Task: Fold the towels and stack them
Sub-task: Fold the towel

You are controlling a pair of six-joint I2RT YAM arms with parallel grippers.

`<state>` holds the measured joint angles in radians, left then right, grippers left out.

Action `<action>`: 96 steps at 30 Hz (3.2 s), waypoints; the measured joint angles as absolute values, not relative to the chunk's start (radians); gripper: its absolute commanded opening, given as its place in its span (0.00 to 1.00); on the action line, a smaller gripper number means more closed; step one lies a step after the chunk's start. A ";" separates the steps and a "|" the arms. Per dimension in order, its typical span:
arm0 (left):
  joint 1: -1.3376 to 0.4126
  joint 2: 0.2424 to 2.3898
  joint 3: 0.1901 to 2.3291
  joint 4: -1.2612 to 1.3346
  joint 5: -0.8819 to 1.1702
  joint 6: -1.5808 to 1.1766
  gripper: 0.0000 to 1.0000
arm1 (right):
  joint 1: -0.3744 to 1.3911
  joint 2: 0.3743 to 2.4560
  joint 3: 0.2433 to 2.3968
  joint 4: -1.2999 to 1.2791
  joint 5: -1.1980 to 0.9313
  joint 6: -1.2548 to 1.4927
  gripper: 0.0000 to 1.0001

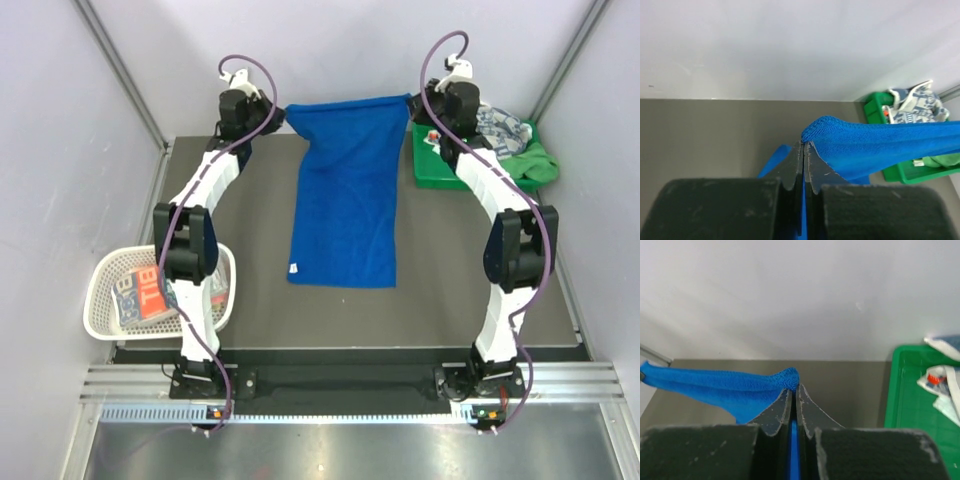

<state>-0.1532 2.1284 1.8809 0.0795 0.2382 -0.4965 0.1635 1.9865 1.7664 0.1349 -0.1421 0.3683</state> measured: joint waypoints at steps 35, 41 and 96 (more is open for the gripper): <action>-0.175 1.753 1.127 0.051 0.336 -0.531 0.00 | 0.221 1.678 0.991 0.124 -0.292 0.529 0.00; -0.184 1.688 1.073 0.023 0.327 -0.542 0.00 | 0.222 1.609 0.936 0.120 -0.270 0.535 0.00; -0.240 1.428 0.718 -0.030 0.306 -0.578 0.00 | 0.312 1.328 0.524 0.168 -0.253 0.546 0.00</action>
<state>-0.2401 1.4284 0.7177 -0.0296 0.3061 -0.5777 0.3122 1.3285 0.5236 0.1677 -0.2531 0.5457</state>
